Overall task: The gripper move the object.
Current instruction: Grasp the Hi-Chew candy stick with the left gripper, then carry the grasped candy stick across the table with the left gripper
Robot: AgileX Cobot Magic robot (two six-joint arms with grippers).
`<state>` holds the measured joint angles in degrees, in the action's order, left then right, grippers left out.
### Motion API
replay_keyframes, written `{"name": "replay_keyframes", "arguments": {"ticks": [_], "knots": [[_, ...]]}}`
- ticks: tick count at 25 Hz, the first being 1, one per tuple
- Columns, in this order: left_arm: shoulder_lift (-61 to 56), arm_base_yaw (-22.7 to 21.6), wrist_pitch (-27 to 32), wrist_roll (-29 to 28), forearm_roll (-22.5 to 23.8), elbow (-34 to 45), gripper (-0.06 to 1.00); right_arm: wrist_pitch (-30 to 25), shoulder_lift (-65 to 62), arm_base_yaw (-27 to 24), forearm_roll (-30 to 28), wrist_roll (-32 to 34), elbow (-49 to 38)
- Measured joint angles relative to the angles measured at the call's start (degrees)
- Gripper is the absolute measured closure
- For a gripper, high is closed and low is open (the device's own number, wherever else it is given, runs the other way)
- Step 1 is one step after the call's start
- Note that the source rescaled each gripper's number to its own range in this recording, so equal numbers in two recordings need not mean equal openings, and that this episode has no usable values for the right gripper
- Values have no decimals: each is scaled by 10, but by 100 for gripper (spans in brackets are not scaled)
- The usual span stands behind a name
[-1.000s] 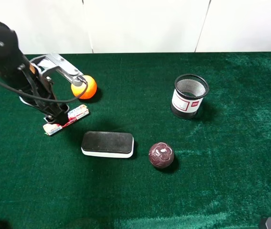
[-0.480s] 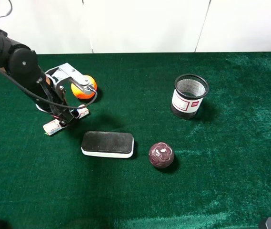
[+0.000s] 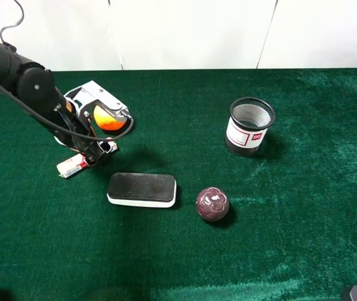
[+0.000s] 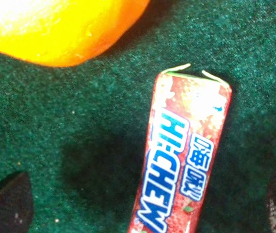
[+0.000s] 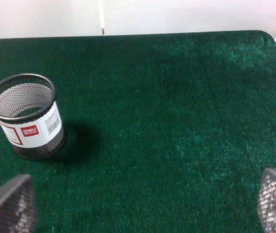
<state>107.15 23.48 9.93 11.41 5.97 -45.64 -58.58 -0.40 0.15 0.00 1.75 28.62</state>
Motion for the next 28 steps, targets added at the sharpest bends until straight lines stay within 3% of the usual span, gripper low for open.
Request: {"name": "replay_keyframes", "arguments": {"ticks": [6, 10, 14, 20, 28], "knots": [[10, 0, -11, -3, -1, 0, 1, 0, 0, 0, 0, 0, 0], [11, 0, -12, -7, -1, 0, 12, 0, 0, 0, 0, 0, 0], [12, 0, -12, -7, -1, 0, 39, 0, 0, 0, 0, 0, 0], [13, 0, -12, -7, -1, 0, 92, 0, 0, 0, 0, 0, 0], [13, 0, -12, -8, -1, 0, 93, 0, 0, 0, 0, 0, 0]]}}
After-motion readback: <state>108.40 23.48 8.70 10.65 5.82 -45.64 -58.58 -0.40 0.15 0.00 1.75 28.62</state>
